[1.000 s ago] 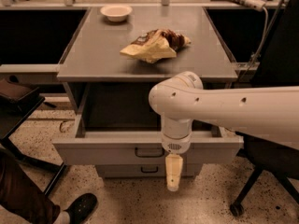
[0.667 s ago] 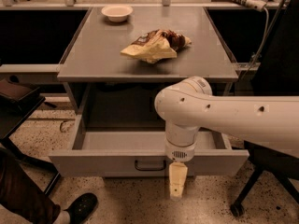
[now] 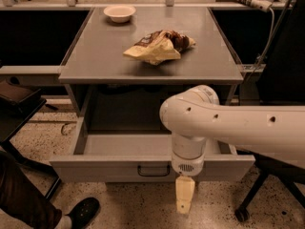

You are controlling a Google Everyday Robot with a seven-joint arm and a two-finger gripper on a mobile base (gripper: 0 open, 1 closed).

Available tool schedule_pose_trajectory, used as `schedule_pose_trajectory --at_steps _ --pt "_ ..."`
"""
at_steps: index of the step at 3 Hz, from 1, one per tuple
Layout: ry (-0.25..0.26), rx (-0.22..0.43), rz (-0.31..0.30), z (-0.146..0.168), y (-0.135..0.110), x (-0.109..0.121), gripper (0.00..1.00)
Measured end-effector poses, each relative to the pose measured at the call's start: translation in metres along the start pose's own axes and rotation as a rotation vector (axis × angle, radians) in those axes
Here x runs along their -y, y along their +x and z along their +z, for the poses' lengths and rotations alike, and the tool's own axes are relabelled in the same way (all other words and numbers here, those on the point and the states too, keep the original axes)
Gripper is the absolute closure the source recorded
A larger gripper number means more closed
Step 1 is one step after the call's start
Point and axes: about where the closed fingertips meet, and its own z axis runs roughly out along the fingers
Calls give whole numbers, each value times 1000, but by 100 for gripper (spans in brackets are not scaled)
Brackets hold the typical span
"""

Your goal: Open top drawer

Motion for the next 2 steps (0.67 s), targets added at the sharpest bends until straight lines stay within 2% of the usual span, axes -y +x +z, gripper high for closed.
schedule_pose_trajectory --at_steps 1,2 --pt "-11 -5 9 1 3 -5 0" --pt "-37 -10 51 1 18 -28 0"
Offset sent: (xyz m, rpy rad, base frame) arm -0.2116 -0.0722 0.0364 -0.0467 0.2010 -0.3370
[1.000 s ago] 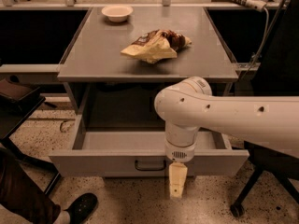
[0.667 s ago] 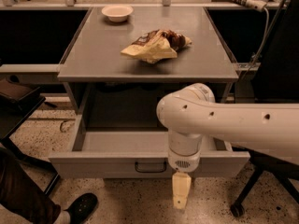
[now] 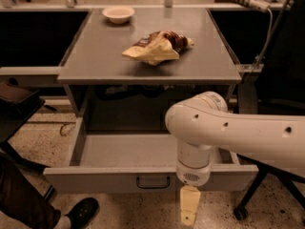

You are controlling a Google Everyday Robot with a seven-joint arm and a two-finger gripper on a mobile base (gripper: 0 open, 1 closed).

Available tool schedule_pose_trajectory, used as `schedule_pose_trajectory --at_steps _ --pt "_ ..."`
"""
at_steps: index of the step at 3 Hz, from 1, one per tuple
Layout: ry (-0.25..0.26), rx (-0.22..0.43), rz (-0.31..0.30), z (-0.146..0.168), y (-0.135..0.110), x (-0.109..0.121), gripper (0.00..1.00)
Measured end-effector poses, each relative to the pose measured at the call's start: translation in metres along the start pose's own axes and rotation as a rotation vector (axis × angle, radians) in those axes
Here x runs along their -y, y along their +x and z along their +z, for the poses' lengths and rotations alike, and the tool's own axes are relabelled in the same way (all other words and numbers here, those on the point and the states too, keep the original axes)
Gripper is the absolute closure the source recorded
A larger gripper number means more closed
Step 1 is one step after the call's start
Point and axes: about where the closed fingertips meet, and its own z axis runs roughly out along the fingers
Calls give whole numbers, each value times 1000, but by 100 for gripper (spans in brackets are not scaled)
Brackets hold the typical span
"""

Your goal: Open top drawer

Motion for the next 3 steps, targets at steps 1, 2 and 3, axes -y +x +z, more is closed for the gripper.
schedule_pose_trajectory --at_steps 1,2,3 --pt "-27 -4 56 2 19 -26 0" --pt "-27 -4 56 2 19 -26 0" --pt "-34 -17 73 11 25 -34 0"
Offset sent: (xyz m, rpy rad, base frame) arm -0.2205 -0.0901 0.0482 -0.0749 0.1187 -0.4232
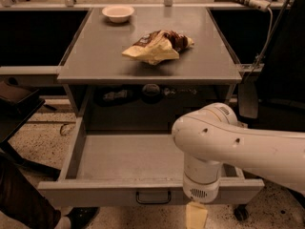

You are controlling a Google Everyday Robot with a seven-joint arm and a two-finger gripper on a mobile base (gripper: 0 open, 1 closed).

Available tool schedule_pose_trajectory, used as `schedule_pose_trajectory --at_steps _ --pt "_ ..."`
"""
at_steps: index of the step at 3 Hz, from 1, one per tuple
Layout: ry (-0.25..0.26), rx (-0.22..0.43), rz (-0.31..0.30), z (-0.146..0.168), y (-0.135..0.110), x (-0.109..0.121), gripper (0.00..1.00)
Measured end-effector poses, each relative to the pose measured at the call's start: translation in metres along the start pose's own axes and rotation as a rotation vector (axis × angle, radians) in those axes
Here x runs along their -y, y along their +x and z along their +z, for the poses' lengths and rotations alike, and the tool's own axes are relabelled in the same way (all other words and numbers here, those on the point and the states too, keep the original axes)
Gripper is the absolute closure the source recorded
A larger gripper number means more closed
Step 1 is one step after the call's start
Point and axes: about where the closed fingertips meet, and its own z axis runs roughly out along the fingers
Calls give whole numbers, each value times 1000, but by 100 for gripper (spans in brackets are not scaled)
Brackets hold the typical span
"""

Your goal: Open top drawer

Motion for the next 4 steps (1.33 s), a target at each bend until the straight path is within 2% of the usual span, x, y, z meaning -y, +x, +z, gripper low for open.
schedule_pose_trajectory --at_steps 1,2,4 --pt "-12 -8 13 3 6 -7 0" --pt "-48 -16 57 8 24 -24 0" --pt "-166 -37 164 20 69 -72 0"
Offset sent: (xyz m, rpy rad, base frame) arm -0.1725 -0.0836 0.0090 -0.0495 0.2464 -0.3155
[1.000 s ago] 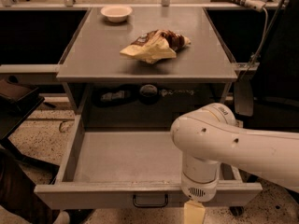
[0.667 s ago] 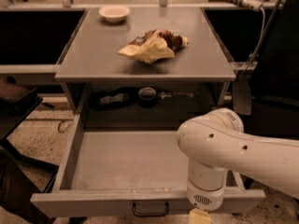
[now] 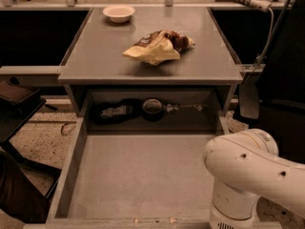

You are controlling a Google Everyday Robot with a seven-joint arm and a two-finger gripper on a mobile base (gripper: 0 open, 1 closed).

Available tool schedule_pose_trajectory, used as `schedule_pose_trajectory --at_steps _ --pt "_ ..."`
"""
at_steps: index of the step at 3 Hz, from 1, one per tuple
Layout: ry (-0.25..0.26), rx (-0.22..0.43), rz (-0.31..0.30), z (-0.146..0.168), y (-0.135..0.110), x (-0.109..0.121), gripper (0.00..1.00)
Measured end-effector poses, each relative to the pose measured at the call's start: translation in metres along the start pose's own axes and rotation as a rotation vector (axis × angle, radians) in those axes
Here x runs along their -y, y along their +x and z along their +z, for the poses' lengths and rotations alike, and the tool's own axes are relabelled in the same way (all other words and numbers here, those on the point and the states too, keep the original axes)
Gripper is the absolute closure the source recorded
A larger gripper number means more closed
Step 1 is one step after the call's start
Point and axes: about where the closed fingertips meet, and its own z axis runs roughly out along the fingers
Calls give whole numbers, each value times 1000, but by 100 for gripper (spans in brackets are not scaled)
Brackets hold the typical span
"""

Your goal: Open top drawer

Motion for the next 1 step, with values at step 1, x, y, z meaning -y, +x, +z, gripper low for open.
schedule_pose_trajectory --at_steps 1 --pt "0 0 0 0 0 0 0"
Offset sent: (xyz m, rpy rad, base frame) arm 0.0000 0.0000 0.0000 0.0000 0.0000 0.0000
